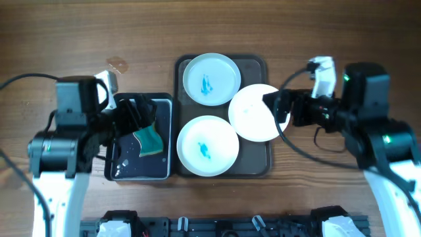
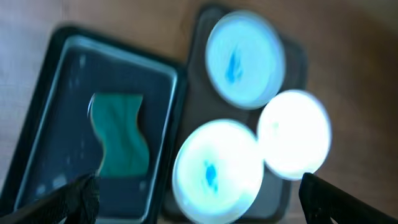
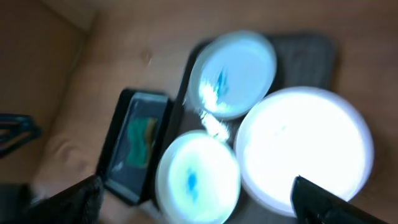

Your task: Clean dirty plates on tray and stack at the side

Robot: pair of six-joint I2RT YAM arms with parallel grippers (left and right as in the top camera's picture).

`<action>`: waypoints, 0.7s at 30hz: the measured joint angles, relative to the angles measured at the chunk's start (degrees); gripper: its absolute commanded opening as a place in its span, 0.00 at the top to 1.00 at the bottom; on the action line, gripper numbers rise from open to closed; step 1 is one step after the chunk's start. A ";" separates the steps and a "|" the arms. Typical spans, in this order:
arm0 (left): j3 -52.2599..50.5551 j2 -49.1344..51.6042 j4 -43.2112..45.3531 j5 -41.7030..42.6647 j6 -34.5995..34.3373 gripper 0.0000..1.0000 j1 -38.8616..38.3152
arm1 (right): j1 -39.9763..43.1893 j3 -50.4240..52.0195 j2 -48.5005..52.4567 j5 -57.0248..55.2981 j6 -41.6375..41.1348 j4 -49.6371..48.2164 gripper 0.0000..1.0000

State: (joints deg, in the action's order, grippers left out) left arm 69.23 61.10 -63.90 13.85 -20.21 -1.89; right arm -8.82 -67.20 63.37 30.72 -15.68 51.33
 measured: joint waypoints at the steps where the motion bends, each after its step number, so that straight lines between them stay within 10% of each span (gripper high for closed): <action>1: -0.02 1.90 -1.16 0.00 -0.02 0.17 0.00 | -0.31 0.00 1.40 0.76 -0.17 1.40 0.18; 11: -12.07 22.05 3.41 -3.37 -2.45 0.64 -1.44 | -20.11 6.60 4.61 -8.52 -5.57 1.60 0.25; 16: -14.91 33.14 6.62 -7.39 -5.51 0.67 -3.37 | -21.68 9.11 4.66 -10.49 -8.81 0.13 0.25; 19: -14.91 36.57 9.09 -7.54 -6.16 0.96 -3.45 | -21.68 9.11 4.66 -10.91 -9.53 -0.17 0.25; 21: -14.91 38.10 11.28 -7.43 -6.86 0.96 -3.52 | -21.68 9.14 4.66 -11.02 -9.84 -0.26 0.25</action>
State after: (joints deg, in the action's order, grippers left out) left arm 54.33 99.20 -52.62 6.42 -27.07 -5.41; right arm -30.50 -58.06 68.03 19.70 -25.52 51.07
